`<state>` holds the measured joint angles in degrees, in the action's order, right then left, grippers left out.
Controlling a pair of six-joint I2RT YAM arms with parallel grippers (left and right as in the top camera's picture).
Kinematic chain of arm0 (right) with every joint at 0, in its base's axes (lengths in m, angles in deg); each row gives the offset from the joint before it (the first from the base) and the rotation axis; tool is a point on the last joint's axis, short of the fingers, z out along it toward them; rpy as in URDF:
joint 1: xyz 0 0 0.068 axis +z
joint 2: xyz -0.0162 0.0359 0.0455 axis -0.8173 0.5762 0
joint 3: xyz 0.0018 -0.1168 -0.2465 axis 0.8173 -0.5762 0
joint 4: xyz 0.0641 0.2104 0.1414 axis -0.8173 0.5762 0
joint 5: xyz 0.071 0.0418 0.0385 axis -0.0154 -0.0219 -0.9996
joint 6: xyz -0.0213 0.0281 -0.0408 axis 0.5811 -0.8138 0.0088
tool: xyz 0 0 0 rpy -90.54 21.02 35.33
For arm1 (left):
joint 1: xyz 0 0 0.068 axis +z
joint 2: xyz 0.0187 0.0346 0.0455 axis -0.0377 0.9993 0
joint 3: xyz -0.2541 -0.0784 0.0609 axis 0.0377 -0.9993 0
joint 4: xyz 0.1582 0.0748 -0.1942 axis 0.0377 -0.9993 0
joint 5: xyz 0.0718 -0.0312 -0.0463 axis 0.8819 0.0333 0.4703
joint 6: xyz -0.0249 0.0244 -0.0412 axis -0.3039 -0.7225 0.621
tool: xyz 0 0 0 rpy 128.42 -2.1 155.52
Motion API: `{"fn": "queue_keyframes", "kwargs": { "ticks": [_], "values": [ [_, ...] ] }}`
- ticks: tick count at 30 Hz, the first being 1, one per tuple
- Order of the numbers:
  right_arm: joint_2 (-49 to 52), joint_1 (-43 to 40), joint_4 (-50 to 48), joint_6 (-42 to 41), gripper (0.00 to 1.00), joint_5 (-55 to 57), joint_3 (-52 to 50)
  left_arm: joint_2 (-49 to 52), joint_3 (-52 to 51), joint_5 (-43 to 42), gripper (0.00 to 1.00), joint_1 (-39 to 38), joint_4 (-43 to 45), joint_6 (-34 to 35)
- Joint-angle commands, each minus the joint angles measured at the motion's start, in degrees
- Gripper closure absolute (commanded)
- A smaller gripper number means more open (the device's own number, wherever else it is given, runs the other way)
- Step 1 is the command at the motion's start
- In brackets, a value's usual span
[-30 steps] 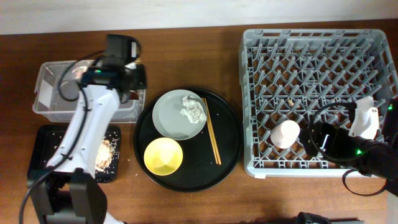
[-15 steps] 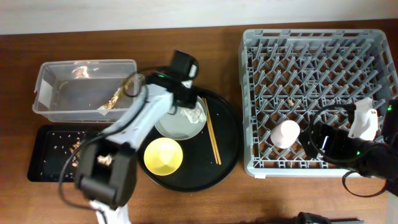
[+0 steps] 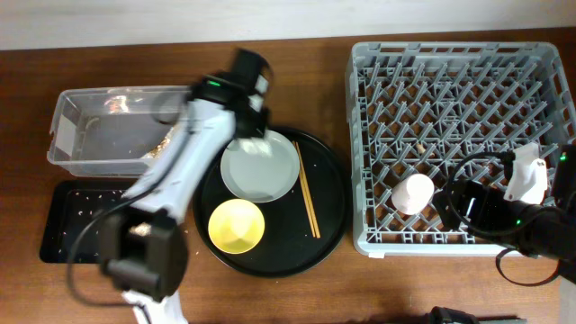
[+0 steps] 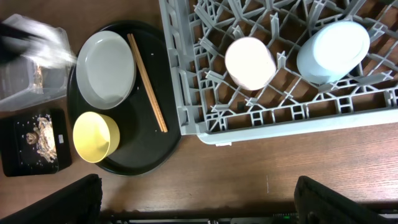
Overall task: Sort waste into correct bins and load items into the dishwasher rack
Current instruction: 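Pick the white tissue off the plate and drop it in the clear bin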
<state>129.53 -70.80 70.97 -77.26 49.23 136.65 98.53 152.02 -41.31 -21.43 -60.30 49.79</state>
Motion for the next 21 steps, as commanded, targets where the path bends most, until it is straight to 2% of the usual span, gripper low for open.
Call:
{"fn": "queue_keyframes", "kwargs": {
  "ticks": [1, 3, 4, 5, 6, 7, 9, 11, 12, 15, 16, 17, 20, 21],
  "values": [
    [-0.1, -0.2, 0.0, 0.6, 0.01, 0.7, 0.2, -2.7, 1.0, 8.5, 1.00, 10.6, 0.3, 2.5],
    [-0.1, -0.2, 0.0, 0.6, 0.01, 0.7, 0.2, -1.4, 1.0, 8.3, 0.99, 17.0, 0.6, 4.8],
    [-0.1, -0.2, -0.1, 0.6, 0.01, 0.7, 0.2, -1.0, 1.0, 7.7, 0.85, 18.6, 1.0, 5.1],
    [-0.1, -0.2, -0.1, 0.6, 0.01, 0.7, 0.2, -0.2, 1.0, 5.8, 0.41, 20.0, 2.4, 4.9],
    [-0.1, -0.2, -0.1, 0.6, 0.01, 0.7, 0.2, 0.5, 1.0, 0.0, 0.28, 21.2, 3.9, -0.5],
    [-0.1, -0.2, 0.0, 0.6, 0.01, 0.7, 0.2, 0.5, 1.0, -4.2, 0.03, 21.6, 3.9, -5.3],
    [-0.1, -0.2, 0.2, 0.6, 0.01, 1.0, 0.2, -0.2, 3.4, -7.0, 0.01, 21.0, -0.5, -8.8],
    [-0.1, -0.2, 0.2, 0.6, 0.01, 1.4, 0.2, -2.5, 6.8, -7.8, 0.08, 19.5, -5.6, -8.8],
    [-0.1, -0.2, 0.2, 0.6, 0.01, 1.4, 0.2, -4.8, 8.3, -8.1, 0.11, 18.2, -8.7, -8.8],
    [1.1, -0.2, -1.6, 0.6, 0.01, 1.4, 0.2, -15.3, 9.0, -7.7, 0.11, 11.5, -15.6, -8.8],
    [1.8, -0.2, -1.6, 0.6, 0.01, 1.4, 0.2, -19.2, 9.0, -7.1, 0.09, 8.5, -17.7, -8.7],
    [2.6, -0.2, -1.6, 0.6, 0.01, 1.4, 0.2, -22.9, 9.0, -5.8, 0.01, 5.0, -19.8, -8.6],
    [5.4, -0.2, -1.6, 0.6, 0.01, 1.4, 0.2, -31.7, 9.0, 4.0, 0.01, -4.0, -24.9, -8.6],
    [6.6, -0.2, -1.6, 0.6, 0.01, 1.4, 0.2, -34.4, 9.0, 3.4, 0.01, -6.6, -25.1, -8.6]
  ]
}}
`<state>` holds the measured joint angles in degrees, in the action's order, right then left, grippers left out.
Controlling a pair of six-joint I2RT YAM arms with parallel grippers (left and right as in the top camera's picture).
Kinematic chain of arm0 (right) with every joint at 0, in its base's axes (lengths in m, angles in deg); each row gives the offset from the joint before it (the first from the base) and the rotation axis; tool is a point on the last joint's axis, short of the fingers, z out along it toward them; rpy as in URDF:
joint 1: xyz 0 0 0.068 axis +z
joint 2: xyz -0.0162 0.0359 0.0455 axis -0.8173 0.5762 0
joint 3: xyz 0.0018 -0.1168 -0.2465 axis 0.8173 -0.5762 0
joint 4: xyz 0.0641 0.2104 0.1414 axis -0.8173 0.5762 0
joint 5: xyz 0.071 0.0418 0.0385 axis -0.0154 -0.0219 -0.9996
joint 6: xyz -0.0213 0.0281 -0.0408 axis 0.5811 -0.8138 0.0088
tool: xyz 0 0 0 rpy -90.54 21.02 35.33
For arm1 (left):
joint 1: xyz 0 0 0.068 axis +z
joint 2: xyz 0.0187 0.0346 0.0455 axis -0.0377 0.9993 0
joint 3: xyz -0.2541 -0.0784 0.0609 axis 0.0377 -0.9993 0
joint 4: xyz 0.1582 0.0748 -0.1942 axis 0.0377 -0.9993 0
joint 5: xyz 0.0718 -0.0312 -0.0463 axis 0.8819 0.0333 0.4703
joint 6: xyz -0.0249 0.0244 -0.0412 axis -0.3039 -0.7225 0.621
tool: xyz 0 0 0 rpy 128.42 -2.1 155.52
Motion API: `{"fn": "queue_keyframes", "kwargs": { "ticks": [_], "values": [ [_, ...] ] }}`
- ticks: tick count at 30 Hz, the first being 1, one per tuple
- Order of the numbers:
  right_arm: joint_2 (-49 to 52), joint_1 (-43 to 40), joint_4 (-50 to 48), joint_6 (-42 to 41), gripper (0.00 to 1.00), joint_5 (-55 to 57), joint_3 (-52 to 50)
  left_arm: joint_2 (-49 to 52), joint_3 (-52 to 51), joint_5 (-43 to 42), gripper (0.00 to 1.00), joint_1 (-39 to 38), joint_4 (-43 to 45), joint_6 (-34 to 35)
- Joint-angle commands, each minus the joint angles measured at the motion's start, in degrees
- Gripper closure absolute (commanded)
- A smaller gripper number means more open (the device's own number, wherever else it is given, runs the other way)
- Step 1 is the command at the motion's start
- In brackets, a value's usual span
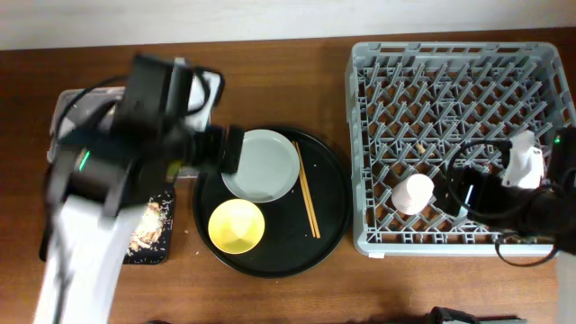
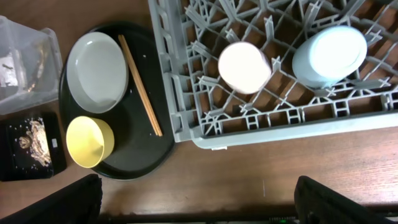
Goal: Sort waste into correct bins and load items into the dishwasher rack
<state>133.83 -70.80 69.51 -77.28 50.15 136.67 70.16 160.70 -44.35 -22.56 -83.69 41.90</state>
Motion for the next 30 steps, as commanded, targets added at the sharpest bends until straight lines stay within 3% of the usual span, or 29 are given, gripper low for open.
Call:
{"fn": "queue_keyframes", "kwargs": {
  "ticks": [1, 8, 10, 12, 14, 16, 22, 26, 30],
  "values": [
    [3.5, -0.2, -0.1, 0.6, 0.01, 0.4, 0.2, -7.8, 0.3, 5.4, 0.01, -7.1, -1.7, -0.7],
    [14.1, -0.2, -0.1, 0.6, 0.01, 0.4, 0.2, -16.8, -0.1, 9.8, 0.01, -9.9, -3.6, -1.1],
    [18.2, -0.2, -0.1, 0.6, 0.01, 0.4, 0.2, -17.9, -2.0, 12.8, 0.01, -7.8, 3.2, -2.6],
    [21.5, -0.2, -0.1, 0.6, 0.01, 0.4, 0.2, -20.4, -6.7, 5.3, 0.01, -1.0, 11.7, -7.5],
    [24.7, -0.2, -0.1, 0.6, 0.01, 0.4, 0.2, -24.7, -15.4, -7.9, 0.01, 7.5, 20.0, -12.4],
    [27.9, -0.2, -0.1, 0.6, 0.01, 0.5, 0.2, -30.5, -26.2, -14.5, 0.01, 13.4, 25.8, -12.3],
    [35.6, -0.2, -0.2, 0.6, 0.01, 0.4, 0.2, -56.7, -63.7, -15.2, 0.01, 20.2, 49.2, -12.3],
    [36.5, -0.2, -0.4, 0.6, 0.01, 0.4, 0.2, -73.5, -81.3, -15.8, 0.01, 20.9, 58.3, -12.3],
    [36.5, -0.2, -0.4, 0.6, 0.01, 0.4, 0.2, -82.9, -96.0, -16.9, 0.01, 20.9, 68.4, -12.3]
  ]
}}
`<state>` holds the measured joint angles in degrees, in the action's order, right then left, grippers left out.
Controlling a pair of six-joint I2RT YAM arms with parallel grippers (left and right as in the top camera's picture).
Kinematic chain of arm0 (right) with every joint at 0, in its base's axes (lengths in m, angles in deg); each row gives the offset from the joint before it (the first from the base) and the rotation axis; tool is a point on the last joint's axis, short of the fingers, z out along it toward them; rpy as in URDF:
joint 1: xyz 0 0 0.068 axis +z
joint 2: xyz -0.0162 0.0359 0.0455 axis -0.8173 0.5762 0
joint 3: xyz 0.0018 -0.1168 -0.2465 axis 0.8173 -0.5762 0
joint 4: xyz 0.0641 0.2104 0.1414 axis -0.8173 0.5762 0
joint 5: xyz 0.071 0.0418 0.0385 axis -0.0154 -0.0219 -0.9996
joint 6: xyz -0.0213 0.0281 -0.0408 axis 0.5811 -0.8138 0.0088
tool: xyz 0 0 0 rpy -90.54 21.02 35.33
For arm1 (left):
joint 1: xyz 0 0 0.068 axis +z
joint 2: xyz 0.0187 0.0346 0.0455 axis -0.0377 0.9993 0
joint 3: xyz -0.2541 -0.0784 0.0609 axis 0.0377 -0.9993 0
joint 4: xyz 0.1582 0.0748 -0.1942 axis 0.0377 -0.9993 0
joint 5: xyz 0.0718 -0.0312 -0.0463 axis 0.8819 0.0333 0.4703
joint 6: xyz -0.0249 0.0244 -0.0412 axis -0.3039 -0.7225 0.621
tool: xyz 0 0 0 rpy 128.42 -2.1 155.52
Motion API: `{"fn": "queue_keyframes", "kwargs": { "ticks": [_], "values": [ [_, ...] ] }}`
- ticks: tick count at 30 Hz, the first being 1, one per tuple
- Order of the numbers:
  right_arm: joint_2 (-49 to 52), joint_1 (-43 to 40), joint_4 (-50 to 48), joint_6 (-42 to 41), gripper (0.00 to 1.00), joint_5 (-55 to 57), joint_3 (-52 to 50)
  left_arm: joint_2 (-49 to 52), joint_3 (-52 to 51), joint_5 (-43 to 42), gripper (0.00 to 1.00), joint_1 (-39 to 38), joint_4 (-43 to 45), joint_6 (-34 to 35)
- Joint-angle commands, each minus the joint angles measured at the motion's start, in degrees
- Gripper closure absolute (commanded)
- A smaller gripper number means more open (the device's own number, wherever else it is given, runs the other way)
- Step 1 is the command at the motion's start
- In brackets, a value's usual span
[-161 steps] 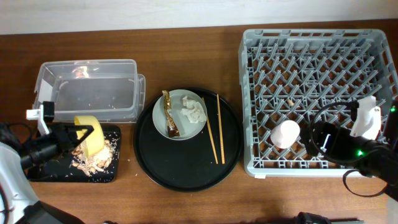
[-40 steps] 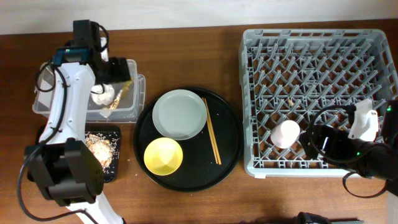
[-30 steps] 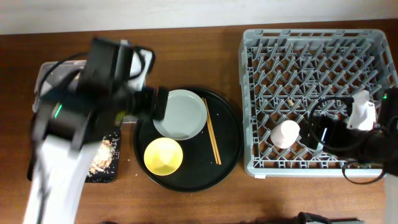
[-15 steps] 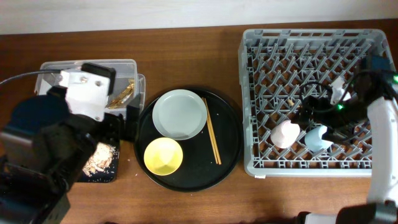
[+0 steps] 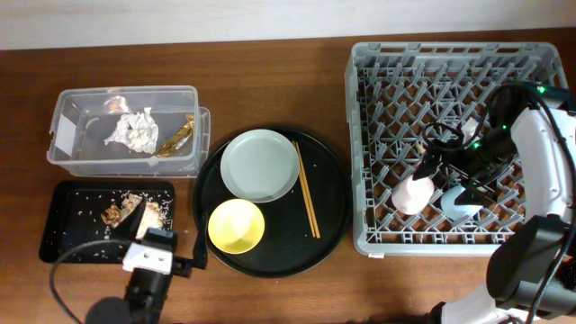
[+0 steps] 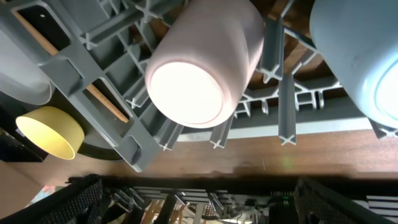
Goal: Sort waste into correct bins and load items into the dishwasher rack
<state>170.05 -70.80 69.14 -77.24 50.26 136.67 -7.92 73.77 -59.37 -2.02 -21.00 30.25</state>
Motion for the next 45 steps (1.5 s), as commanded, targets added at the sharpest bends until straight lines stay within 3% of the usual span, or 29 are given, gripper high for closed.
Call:
{"fn": "queue_keyframes", "kwargs": {
  "ticks": [1, 4, 9, 18, 21, 25, 26, 27, 28, 30, 31, 33, 36, 38, 42, 45],
  "values": [
    [0.3, -0.2, 0.0, 0.6, 0.01, 0.3, 0.2, -5.2, -12.2, -3.2, 0.01, 0.3, 9.3, -0.7],
    [0.3, -0.2, 0.0, 0.6, 0.01, 0.3, 0.2, -5.2, -21.6, -8.5, 0.00, 0.4, 20.5, -0.7],
    [0.3, -0.2, 0.0, 0.6, 0.01, 0.3, 0.2, -5.2, -22.5, -10.3, 0.01, 0.5, 15.8, -0.7],
    [0.3, -0.2, -0.1, 0.5, 0.01, 0.2, 0.2, -5.1, -22.5, -10.3, 0.00, 0.5, 16.0, -0.7],
    [0.3, -0.2, -9.9, -3.3, 0.01, -1.9, 0.2, -5.1, -22.5, -10.3, 0.01, 0.5, 16.0, -0.7],
    [0.3, -0.2, -13.2, -3.5, 0.01, -2.5, 0.2, -5.1, -22.5, -10.3, 0.01, 0.5, 16.0, -0.7],
    [0.0, 0.0, -11.0, -0.7, 0.08, -8.0, 0.2, -5.1, -22.5, -10.3, 0.00, 0.5, 16.0, -0.7],
    [-1.8, 1.8, -9.4, 8.1, 0.16, -13.9, 0.2, -5.1, -22.5, -10.3, 0.01, 0.5, 16.0, -0.7],
    [-4.0, 3.7, -8.4, 11.2, 0.15, -15.4, 0.2, -5.1, -22.5, -10.3, 0.01, 0.5, 16.0, -0.7],
    [-10.4, 10.3, -7.7, 12.8, 0.10, -13.4, 0.2, -5.1, -22.5, -10.3, 0.01, 0.5, 16.0, -0.7],
    [-16.0, 17.4, -8.7, 11.8, 0.08, -10.5, 0.2, -5.1, -22.5, -10.3, 0.01, 0.5, 16.0, -0.7],
    [-22.1, 28.2, -12.4, 4.9, 0.03, -2.9, 0.2, -5.1, -22.5, -10.3, 0.01, 0.5, 16.0, -0.7],
    [-26.2, 49.7, -17.3, -13.8, 0.00, 13.5, -0.5, -5.1, -22.5, -10.3, 0.01, 0.5, 16.0, -0.7],
    [-23.9, 60.3, -21.7, -23.6, 0.08, 17.9, -4.9, -5.1, -22.5, -10.3, 0.01, 0.5, 16.0, -0.7],
    [-13.5, 67.8, -32.2, -36.7, 0.21, 20.2, -12.9, -5.1, -22.5, -10.3, 0.01, 0.5, 16.0, -0.7],
    [-2.4, 67.7, -44.0, -34.5, 0.34, 13.7, -13.3, -5.1, -22.5, -10.3, 0.01, 0.5, 16.0, -0.7]
  ]
}}
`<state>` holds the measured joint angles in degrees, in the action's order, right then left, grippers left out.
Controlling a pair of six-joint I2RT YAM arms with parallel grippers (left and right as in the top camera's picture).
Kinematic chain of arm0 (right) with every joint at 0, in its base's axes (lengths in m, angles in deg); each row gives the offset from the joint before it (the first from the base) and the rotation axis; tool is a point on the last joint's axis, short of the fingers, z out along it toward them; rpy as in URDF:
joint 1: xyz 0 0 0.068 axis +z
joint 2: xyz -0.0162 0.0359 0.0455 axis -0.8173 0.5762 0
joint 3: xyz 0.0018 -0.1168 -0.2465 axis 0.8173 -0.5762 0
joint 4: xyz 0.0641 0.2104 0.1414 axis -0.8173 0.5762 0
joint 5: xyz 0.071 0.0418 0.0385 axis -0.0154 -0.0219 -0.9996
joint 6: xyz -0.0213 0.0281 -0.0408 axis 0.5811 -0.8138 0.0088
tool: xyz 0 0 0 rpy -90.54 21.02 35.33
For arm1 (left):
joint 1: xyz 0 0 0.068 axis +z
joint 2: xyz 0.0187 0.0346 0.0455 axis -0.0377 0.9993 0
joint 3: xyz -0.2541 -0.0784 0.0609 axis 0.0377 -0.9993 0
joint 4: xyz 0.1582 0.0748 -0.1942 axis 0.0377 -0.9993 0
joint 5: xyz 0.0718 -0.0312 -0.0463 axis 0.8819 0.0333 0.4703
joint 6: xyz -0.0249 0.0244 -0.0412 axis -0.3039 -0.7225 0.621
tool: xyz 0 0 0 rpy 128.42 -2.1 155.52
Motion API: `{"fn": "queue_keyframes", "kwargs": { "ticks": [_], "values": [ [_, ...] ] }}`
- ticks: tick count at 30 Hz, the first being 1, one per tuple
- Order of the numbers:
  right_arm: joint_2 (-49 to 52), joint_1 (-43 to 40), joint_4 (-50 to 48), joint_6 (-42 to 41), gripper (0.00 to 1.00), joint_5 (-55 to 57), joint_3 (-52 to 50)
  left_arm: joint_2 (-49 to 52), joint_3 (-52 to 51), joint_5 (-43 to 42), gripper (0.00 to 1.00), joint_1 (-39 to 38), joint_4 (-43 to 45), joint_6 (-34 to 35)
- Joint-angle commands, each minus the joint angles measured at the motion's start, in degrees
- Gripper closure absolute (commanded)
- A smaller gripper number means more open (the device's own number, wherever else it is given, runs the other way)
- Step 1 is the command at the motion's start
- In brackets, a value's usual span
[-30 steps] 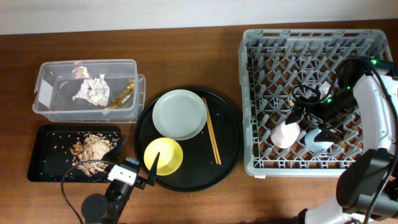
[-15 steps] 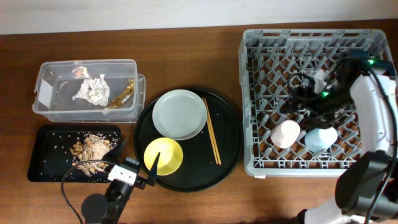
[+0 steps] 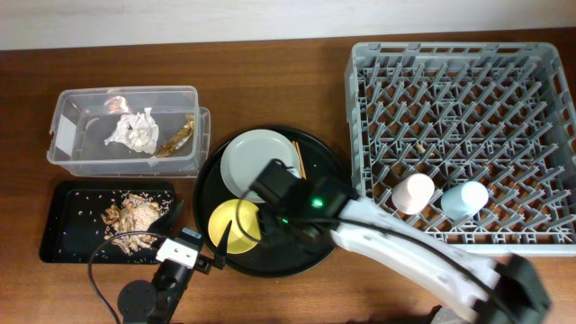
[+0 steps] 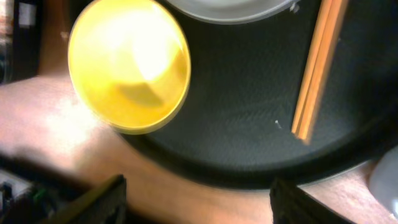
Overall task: Sort waste into correct bins and load items into the dishwasher rack
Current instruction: 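Grasp the yellow bowl rim with the right gripper, then carry the yellow bowl into the rack and release it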
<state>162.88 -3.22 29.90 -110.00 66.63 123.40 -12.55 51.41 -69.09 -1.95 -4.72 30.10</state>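
Observation:
On the round black tray [image 3: 328,238] lie a yellow bowl [image 3: 236,225], a grey plate [image 3: 256,162] and wooden chopsticks [image 3: 300,166]. My right gripper [image 3: 281,216] hovers over the tray just right of the bowl. The right wrist view shows the bowl [image 4: 129,65] and chopsticks [image 4: 317,68] below, with my gripper [image 4: 202,205] open and holding nothing. The grey rack [image 3: 459,54] holds a pink cup [image 3: 414,192] and a pale blue cup [image 3: 463,198]. My left gripper [image 3: 193,259] rests at the front left; its fingers are too small to read.
A clear bin [image 3: 67,135] at the back left holds crumpled foil and a wrapper. In front of it a black flat tray [image 3: 63,234] carries food scraps. My right arm spans the table from the front right to the round tray.
My right gripper was low in the rack at the pink and blue cups; now it is open over the round tray beside the yellow bowl. The left arm stays at the front left.
My left arm reached over the plate and clear bin, then was over the black scrap tray, then sat pulled back at the front left. My right gripper hung by the rack's front, then close to the pink cup, and now is over the round tray.

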Motion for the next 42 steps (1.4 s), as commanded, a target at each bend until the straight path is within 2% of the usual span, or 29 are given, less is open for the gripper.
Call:
{"fn": "queue_keyframes", "kwargs": {
  "ticks": [1, 6, 8, 9, 10, 12, 14, 15, 17, 18, 20, 21, 22, 27, 30, 31, 35, 39, 41, 42],
  "values": [
    [7.2, 0.1, -6.5, -1.8, 0.36, -2.9, -0.1, -0.5, -0.1, -0.6, 0.01, 0.5, -0.3, -0.5],
    [15.5, -0.7, -7.5, -2.9, 0.54, -0.8, -0.1, -0.5, -0.1, -0.6, 0.01, 0.5, -0.3, -0.5],
    [15.9, -1.1, -6.6, -2.9, 0.75, -1.5, -0.1, -0.5, -0.1, -0.6, 0.00, 0.5, -0.3, -0.5],
    [15.4, -1.1, -5.7, -2.9, 0.89, -1.6, -0.1, -0.5, -0.1, -0.6, 0.01, 0.5, -0.3, -0.5],
    [14.9, -1.1, -5.2, -2.9, 0.91, -1.5, -0.1, -0.5, -0.1, -0.6, 0.01, 0.5, -0.3, -0.5],
    [12.2, -1.1, -4.7, -1.3, 0.88, -1.2, -0.1, -0.5, -0.1, -0.6, 0.01, 0.5, -0.3, -0.5],
    [11.5, -1.2, -6.1, -1.2, 0.68, -1.2, -0.1, -0.5, -0.1, -0.6, 0.01, 0.5, -0.3, -0.5],
    [11.9, -1.2, -6.6, -1.2, 0.65, -1.2, -0.2, -0.5, -0.1, -0.6, 0.01, 0.5, -0.3, -0.5],
    [13.4, -1.2, -7.4, -1.2, 0.50, -1.3, -0.2, -0.5, -0.1, -0.6, 0.01, 0.5, -0.3, -0.5],
    [13.8, -1.0, -8.0, -1.2, 0.48, -1.3, -0.2, -0.5, -0.1, -0.6, 0.01, 0.5, -0.3, -0.5],
    [15.4, -0.9, -9.7, -1.2, 0.52, -2.1, -0.3, -0.5, -0.1, -0.6, 0.01, 0.5, -0.3, -0.5],
    [16.1, -0.9, -10.2, -1.2, 0.62, -3.1, -0.3, -0.5, -0.1, -0.6, 0.01, 0.5, -0.3, -0.5],
    [16.3, -0.9, -10.2, -1.2, 0.69, -3.5, -0.3, -0.5, -0.1, -0.6, 0.01, 0.5, -0.3, -0.5],
    [16.3, -0.2, -11.1, -1.2, 0.71, -4.0, -2.3, -0.5, -0.1, -0.6, 0.01, 0.5, -0.3, -0.5],
    [16.1, -0.8, -13.7, -1.2, 0.92, -4.3, -3.3, -0.5, -0.1, -0.6, 0.01, 0.5, -0.3, -0.5],
    [15.8, -1.5, -13.3, -1.2, 0.96, -4.4, -3.1, -0.5, -0.1, -0.6, 0.01, 0.5, -0.3, -0.5],
    [9.2, -5.4, -9.7, -0.9, 0.96, -0.9, -2.3, -0.5, -0.1, -0.6, 0.01, 0.5, -0.3, -0.5],
    [-6.8, -11.3, -2.5, 3.2, 0.96, 11.3, -2.3, -0.5, -0.1, -0.6, 0.01, 0.5, -0.3, -0.5],
    [-13.6, -13.8, 0.5, 6.9, 0.96, 20.4, -2.3, -0.5, -0.1, -0.6, 0.01, 0.5, -0.3, -0.5],
    [-17.2, -15.1, 2.7, 8.2, 0.96, 29.3, -2.3, -0.5, -0.1, -0.6, 0.01, 0.5, -0.3, -0.5]
  ]
}}
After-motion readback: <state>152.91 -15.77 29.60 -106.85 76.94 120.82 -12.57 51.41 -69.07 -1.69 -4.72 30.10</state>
